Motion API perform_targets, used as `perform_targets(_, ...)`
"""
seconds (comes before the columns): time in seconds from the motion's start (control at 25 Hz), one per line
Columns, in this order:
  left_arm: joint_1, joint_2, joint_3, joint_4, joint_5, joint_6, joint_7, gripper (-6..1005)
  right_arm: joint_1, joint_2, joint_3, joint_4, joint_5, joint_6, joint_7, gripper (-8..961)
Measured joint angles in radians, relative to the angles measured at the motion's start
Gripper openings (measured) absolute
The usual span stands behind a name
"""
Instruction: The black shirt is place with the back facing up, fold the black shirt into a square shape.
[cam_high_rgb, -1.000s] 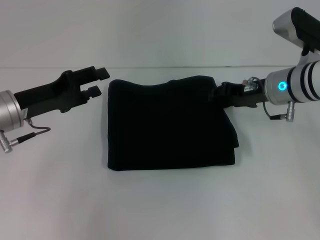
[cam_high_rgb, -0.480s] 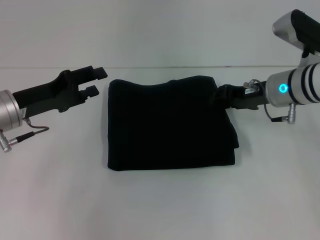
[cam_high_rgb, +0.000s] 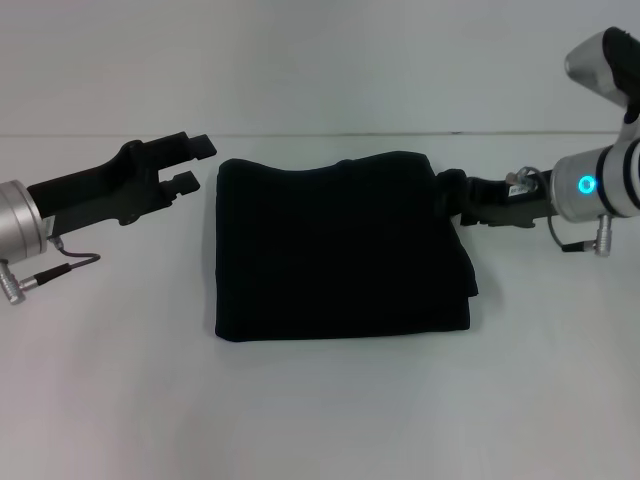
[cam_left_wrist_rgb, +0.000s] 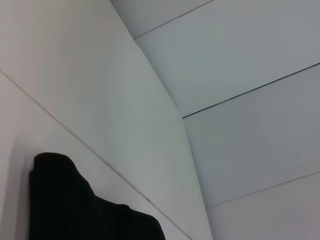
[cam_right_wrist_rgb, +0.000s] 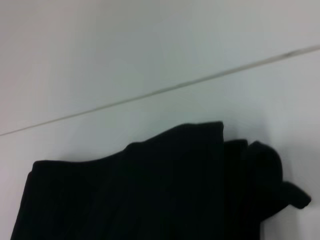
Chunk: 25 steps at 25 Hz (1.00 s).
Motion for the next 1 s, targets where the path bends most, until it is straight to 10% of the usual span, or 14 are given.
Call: perform_targets(1.0, -0.008, 0.003, 0.000, -0.010, 0.000, -0.017, 0.000, 667, 0.011, 0.033, 0.006, 0.001, 0.029, 0.041, -0.001, 443)
